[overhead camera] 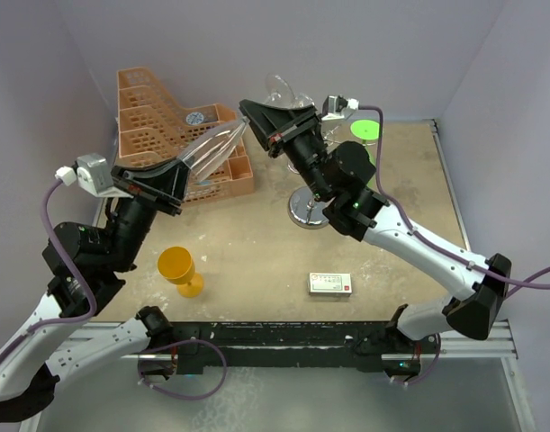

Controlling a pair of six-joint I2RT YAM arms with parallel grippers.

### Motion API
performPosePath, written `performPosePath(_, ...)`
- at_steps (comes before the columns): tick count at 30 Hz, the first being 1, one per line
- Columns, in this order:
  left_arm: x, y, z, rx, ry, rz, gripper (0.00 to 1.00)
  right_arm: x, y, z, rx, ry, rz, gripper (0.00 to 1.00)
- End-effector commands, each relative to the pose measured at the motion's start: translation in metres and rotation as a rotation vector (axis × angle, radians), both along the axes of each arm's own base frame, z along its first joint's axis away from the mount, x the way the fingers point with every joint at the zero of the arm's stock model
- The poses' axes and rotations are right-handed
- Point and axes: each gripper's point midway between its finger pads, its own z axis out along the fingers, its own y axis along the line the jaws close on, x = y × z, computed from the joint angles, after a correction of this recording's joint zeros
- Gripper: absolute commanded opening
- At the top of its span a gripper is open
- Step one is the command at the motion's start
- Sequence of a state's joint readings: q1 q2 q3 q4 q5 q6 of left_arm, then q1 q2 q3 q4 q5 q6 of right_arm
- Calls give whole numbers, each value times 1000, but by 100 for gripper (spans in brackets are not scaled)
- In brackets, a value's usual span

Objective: Place the wine glass upside down on the wine glass rack

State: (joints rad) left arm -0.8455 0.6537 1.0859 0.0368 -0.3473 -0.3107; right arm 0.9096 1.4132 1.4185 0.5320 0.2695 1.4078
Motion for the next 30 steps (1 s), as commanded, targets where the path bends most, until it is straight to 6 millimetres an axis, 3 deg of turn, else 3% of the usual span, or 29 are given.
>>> performPosePath(1, -16, 8, 26, -69, -61, -40, 9, -8, -12, 20, 20, -62, -29, 0)
performPosePath(3, -16, 9, 22, -65, -43, -38, 16, -10, -17, 22, 18, -84, -47, 0)
performPosePath(7, -17, 11, 4, -1, -7, -35, 41, -14, -29, 29, -32, -157, -109, 0)
performPosePath(14, -23, 26, -45, 127, 131, 1, 48, -28, -52, 28, -157, -304, -210, 0)
performPosePath(19, -41, 25, -33, 97, 81, -84, 51, -45, -57, 25, -274, -441, -221, 0)
performPosePath(23, -45, 16, -17, 67, 61, -135, 52, -60, -49, 14, -409, -573, -185, 0)
performPosePath(27, -40, 1, -10, 58, 80, -171, 53, -79, -38, -11, -588, -751, -116, 0)
performPosePath(30, -34, -17, -5, 28, 110, -223, 54, -95, -41, -34, -674, -874, -95, 0)
